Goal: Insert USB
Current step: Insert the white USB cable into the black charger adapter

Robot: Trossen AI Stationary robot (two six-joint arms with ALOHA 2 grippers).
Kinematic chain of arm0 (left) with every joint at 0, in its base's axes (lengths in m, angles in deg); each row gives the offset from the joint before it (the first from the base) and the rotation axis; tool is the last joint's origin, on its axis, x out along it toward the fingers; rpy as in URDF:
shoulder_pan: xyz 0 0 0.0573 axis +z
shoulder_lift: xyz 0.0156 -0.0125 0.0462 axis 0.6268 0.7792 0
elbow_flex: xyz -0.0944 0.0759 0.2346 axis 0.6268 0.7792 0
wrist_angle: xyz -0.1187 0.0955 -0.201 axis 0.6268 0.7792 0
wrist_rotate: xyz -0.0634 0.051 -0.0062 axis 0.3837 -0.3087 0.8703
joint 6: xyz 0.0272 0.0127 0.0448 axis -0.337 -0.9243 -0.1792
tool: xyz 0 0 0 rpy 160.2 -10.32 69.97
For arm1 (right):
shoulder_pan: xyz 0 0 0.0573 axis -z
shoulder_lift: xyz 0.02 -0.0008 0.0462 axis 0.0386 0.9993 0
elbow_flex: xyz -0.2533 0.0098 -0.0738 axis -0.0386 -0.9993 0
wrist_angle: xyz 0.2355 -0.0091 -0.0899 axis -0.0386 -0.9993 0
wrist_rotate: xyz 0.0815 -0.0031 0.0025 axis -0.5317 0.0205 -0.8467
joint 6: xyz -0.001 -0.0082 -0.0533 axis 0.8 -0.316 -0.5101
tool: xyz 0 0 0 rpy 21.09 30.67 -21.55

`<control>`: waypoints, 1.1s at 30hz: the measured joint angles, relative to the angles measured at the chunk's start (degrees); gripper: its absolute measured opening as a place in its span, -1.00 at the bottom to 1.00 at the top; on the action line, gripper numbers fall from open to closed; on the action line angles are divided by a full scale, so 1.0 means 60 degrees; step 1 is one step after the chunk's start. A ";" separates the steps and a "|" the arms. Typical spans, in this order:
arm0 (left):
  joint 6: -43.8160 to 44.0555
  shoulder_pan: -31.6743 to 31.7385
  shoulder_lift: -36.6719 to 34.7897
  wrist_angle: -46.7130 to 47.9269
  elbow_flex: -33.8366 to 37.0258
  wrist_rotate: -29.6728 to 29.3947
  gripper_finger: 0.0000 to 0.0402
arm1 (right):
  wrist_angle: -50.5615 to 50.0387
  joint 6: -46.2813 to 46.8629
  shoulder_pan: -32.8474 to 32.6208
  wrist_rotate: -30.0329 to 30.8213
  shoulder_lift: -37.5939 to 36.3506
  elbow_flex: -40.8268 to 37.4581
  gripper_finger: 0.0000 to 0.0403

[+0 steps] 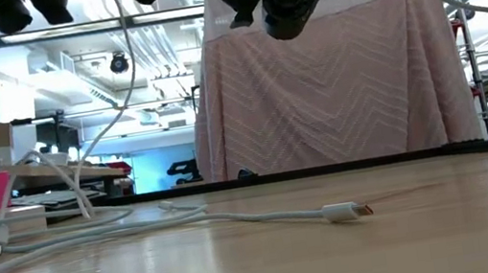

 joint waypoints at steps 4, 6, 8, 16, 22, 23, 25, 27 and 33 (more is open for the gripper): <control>0.0150 0.0021 0.0011 0.0203 -0.0104 0.0002 -1.00 | -0.0046 -0.0005 0.0000 0.0004 -0.0007 0.0064 -0.35; 0.0177 0.0054 0.0015 0.0233 -0.0104 0.0054 -1.00 | -0.0070 -0.0014 -0.0004 0.0007 -0.0007 0.0064 -0.35; 0.0183 0.0067 0.0015 0.0238 -0.0104 0.0098 -1.00 | -0.0089 -0.0087 -0.0007 0.0040 -0.0007 0.0064 -0.35; 0.0252 0.0157 0.0185 0.0313 -0.0107 0.0732 -0.99 | -0.0434 -0.0724 -0.0017 0.0140 -0.0007 0.0064 -0.35; 0.0254 0.0171 0.0226 0.0363 -0.0111 0.0872 -0.99 | -0.0603 -0.0928 -0.0020 0.0148 -0.0007 0.0064 -0.35; 0.0256 0.0171 0.0216 0.0377 -0.0111 0.0865 -0.98 | -0.0603 -0.0926 -0.0017 0.0153 -0.0007 0.0064 -0.35; 0.0261 0.0171 0.0199 0.0398 -0.0111 0.0845 -0.95 | -0.0607 -0.0922 -0.0015 0.0186 -0.0007 0.0064 -0.35; 0.0277 0.0171 0.0167 0.0431 -0.0111 0.0746 -0.91 | -0.0603 -0.0804 -0.0015 0.0200 -0.0007 0.0064 -0.35; 0.0209 0.0198 0.0112 0.0479 -0.0102 0.0590 -0.86 | -0.0541 -0.0679 -0.0007 0.0211 -0.0007 0.0078 -0.35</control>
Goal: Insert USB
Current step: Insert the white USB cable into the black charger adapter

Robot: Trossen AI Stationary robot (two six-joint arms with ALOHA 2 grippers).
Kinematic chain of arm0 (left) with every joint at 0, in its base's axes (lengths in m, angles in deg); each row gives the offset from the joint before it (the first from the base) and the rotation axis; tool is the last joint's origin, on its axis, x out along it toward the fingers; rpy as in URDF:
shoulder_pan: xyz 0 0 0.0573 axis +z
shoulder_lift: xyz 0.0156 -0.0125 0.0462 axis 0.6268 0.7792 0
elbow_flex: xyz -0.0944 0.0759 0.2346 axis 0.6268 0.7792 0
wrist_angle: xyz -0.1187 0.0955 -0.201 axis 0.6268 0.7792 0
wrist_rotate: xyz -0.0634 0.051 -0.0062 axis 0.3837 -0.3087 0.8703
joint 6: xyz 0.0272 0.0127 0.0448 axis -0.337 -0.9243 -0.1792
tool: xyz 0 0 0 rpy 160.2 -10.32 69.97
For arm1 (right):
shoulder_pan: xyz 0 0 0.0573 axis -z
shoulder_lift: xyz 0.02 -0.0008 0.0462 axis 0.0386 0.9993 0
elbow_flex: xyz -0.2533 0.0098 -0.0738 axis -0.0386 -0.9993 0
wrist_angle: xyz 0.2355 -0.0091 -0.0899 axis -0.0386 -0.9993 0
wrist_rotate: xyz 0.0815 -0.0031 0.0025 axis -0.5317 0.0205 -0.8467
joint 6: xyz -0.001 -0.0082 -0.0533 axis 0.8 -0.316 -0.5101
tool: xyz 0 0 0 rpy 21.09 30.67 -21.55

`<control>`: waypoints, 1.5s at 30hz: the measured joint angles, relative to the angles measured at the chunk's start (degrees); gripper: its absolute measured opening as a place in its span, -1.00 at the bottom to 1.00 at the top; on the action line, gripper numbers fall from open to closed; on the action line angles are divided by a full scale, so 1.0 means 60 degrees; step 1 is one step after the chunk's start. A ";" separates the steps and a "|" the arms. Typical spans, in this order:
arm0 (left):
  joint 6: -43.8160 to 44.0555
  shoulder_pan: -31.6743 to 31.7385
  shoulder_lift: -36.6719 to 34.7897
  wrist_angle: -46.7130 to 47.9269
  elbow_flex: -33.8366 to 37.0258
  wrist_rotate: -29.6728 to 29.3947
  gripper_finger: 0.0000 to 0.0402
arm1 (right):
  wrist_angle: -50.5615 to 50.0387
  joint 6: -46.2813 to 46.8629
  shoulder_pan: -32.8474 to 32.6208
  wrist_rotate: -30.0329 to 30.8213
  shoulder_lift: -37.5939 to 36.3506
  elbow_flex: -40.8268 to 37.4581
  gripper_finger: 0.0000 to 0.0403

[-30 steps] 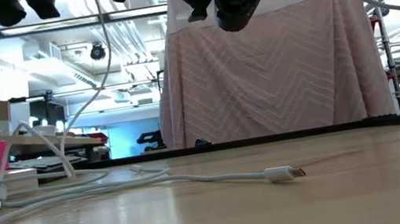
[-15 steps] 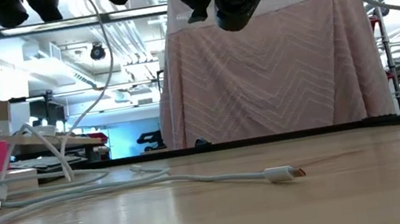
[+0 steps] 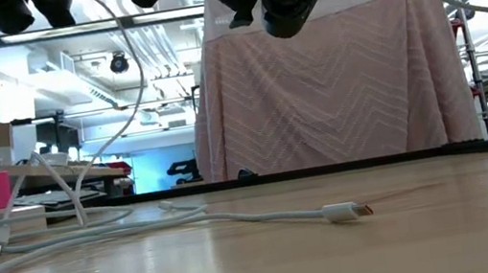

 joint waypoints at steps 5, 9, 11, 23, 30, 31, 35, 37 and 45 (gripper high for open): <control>-0.0032 0.0002 0.0114 -0.0096 0.0002 0.0019 -0.90 | 0.0003 0.0012 0.0004 -0.0046 0.0000 0.0002 -0.35; 0.0106 0.0002 0.0055 -0.0080 -0.0001 0.0034 -0.92 | -0.0024 0.0011 0.0007 -0.0062 0.0000 0.0002 -0.35; 0.0246 0.0002 -0.0054 0.0003 0.0002 -0.0040 -0.88 | -0.0022 0.0015 0.0007 -0.0055 0.0000 0.0003 -0.35; 0.0231 0.0017 -0.0484 0.0366 0.0068 -0.0065 -0.42 | -0.0010 0.0099 0.0011 -0.0042 0.0000 0.0015 -0.35; 0.0237 0.0024 -0.0946 0.0431 0.0260 0.0093 -0.45 | -0.0109 0.0127 -0.0001 -0.0203 0.0000 0.0011 -0.35; 0.0236 0.0024 -0.0989 0.0429 0.0286 0.0077 -0.47 | -0.0113 0.0129 -0.0007 -0.0241 0.0000 0.0007 -0.35; 0.0242 0.0024 -0.1130 0.0416 0.0341 0.0089 -0.59 | -0.0106 0.0124 -0.0007 -0.0252 0.0000 0.0005 -0.35; 0.0242 0.0024 -0.1157 0.0398 0.0341 0.0128 -0.66 | -0.0105 0.0122 -0.0007 -0.0244 0.0001 0.0000 -0.35; 0.0216 0.0017 -0.1191 0.0366 0.0341 0.0262 -0.80 | -0.0106 0.0087 0.0002 -0.0170 0.0004 -0.0004 -0.33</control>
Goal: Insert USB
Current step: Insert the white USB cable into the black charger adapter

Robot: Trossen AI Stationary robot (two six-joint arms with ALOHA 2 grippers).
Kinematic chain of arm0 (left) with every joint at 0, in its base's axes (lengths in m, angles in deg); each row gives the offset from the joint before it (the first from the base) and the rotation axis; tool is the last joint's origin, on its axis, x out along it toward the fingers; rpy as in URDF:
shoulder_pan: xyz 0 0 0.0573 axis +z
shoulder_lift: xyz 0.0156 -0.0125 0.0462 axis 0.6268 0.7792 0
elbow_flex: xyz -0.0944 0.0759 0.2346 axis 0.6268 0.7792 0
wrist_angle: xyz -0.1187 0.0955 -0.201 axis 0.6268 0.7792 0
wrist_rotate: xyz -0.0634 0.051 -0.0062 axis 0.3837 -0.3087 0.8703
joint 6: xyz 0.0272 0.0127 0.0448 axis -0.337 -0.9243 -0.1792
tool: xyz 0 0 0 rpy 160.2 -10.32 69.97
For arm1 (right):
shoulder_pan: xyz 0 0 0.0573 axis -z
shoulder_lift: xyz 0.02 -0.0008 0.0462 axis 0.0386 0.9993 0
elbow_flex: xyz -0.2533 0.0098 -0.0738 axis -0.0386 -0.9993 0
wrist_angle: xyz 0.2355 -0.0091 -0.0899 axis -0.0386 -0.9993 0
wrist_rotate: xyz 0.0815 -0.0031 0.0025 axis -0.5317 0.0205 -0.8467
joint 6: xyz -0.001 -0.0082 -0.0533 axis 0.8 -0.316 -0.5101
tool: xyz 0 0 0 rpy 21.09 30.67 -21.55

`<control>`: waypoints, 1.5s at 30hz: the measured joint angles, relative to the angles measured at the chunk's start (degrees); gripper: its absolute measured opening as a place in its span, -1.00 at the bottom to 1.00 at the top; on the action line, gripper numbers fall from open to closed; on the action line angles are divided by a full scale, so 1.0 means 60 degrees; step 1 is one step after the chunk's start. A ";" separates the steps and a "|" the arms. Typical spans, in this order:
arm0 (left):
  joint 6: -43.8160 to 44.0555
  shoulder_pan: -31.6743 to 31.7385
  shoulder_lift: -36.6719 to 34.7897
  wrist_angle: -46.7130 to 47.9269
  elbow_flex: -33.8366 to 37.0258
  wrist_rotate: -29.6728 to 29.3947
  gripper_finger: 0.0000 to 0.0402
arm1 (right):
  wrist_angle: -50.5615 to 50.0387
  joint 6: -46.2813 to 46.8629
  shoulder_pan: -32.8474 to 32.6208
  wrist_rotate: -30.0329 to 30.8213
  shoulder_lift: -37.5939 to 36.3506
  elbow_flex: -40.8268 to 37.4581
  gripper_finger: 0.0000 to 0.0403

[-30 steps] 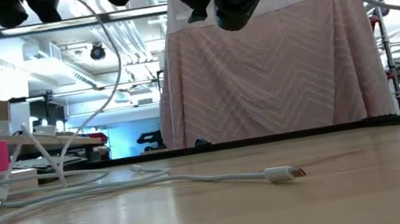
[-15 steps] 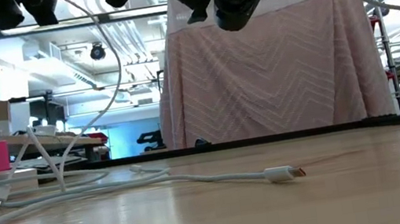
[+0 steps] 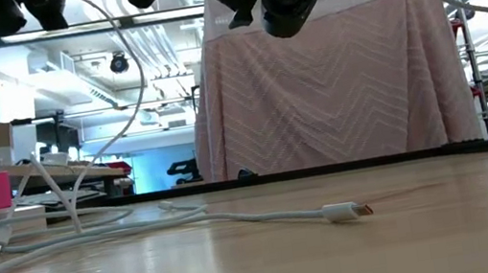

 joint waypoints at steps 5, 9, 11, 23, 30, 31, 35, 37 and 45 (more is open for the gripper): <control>0.0004 0.0000 -0.0212 -0.0014 0.0000 0.0054 -0.71 | 0.0033 -0.0098 0.0001 -0.0002 0.0000 0.0000 -0.35; 0.0007 -0.0004 -0.0320 -0.0018 0.0000 0.0113 -0.61 | 0.0033 -0.0098 0.0001 -0.0002 0.0000 0.0000 -0.35; 0.0004 -0.0004 -0.0320 -0.0019 0.0000 0.0117 -0.58 | 0.0033 -0.0098 0.0001 -0.0002 0.0000 0.0000 -0.35; -0.0940 -0.0211 -0.0021 -0.0018 0.0000 0.0124 -0.76 | -0.0209 -0.0210 0.0005 0.0084 0.0000 -0.0004 -0.35; -0.0969 -0.0211 -0.0024 -0.0025 0.0000 0.0108 -0.97 | -0.0193 -0.0245 0.0001 0.0137 0.0000 -0.0007 -0.35; -0.0970 -0.0211 -0.0024 -0.0025 0.0000 0.0106 -0.97 | -0.0194 -0.0250 0.0001 0.0148 0.0000 -0.0007 -0.35; -0.0948 -0.0209 0.0069 -0.0041 0.0000 0.0164 -0.99 | -0.0344 -0.0393 0.0001 0.0220 0.0000 -0.0007 -0.35; -0.0835 -0.0179 0.0122 -0.0043 -0.0027 0.0217 -0.99 | -0.0396 -0.0454 -0.0015 0.0354 0.0000 -0.0007 -0.35; -0.0826 -0.0093 0.0356 -0.0025 -0.0106 0.0102 -0.99 | -0.0441 -0.0581 -0.0031 0.0641 -0.0005 -0.0007 -0.35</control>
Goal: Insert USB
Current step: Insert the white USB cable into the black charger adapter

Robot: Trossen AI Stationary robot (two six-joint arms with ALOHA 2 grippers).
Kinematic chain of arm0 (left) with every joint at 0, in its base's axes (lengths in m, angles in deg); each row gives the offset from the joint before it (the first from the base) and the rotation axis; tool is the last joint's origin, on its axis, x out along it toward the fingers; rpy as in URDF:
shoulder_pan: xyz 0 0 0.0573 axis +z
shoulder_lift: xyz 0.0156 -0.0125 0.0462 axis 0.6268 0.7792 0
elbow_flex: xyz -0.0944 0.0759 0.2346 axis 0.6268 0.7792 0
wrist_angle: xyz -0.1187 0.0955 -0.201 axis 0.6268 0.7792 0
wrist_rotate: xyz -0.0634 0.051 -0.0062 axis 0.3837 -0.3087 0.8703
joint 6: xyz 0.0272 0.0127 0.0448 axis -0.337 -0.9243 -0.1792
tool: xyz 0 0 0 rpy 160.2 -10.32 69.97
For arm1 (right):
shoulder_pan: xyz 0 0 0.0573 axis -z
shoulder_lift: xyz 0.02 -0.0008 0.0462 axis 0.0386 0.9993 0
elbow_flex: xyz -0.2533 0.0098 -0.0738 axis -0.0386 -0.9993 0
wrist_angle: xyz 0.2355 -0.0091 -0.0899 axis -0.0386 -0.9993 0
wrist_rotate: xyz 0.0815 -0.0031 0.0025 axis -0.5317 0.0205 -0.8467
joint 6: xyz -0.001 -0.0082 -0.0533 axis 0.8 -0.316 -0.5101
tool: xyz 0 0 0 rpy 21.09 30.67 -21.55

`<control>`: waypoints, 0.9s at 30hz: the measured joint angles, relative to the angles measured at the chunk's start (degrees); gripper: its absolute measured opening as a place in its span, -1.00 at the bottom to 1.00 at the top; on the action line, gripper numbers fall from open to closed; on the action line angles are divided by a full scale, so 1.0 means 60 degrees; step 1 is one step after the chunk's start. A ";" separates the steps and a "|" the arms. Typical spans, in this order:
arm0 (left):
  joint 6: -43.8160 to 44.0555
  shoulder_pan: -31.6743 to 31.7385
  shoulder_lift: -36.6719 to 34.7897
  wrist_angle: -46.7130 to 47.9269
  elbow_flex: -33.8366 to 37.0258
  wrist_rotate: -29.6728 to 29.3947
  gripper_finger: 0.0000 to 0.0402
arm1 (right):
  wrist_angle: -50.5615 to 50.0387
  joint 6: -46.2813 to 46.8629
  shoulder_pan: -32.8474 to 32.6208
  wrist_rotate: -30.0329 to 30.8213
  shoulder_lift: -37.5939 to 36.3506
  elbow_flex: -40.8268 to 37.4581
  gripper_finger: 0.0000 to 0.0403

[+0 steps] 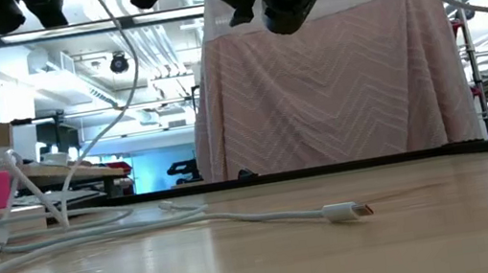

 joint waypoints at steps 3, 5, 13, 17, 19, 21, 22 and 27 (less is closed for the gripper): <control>-0.0094 0.0069 0.0131 0.0005 0.0000 -0.0016 -1.00 | -0.0008 -0.0071 -0.0008 0.0139 -0.0006 0.0000 -0.35; 0.0062 0.0158 0.0159 -0.0004 -0.0004 0.0132 -1.00 | -0.0019 -0.0056 -0.0004 0.0138 -0.0006 0.0000 -0.35; 0.0117 0.0260 0.0771 -0.0164 -0.0208 0.0930 -1.00 | -0.0535 -0.0548 -0.0026 -0.0322 -0.0006 0.0331 -0.35; 0.0340 0.0289 0.0899 -0.0088 -0.0435 0.1187 -1.00 | -0.0545 -0.0678 -0.0070 -0.0249 0.0002 0.0333 -0.35; 0.0371 0.0302 0.0902 -0.0069 -0.0471 0.1204 -1.00 | -0.0499 -0.0687 -0.0077 -0.0245 0.0002 0.0335 -0.35; 0.0351 0.0314 0.0906 -0.0071 -0.0488 0.1196 -1.00 | -0.0511 -0.0687 -0.0080 -0.0229 0.0002 0.0345 -0.35; 0.0345 0.0356 0.0906 -0.0071 -0.0488 0.1199 -1.00 | -0.0504 -0.0666 -0.0084 -0.0200 0.0002 0.0346 -0.35; 0.0328 0.0504 0.0906 -0.0160 -0.0533 0.1225 -1.00 | -0.0395 -0.0603 -0.0092 0.0104 0.0002 0.0346 -0.35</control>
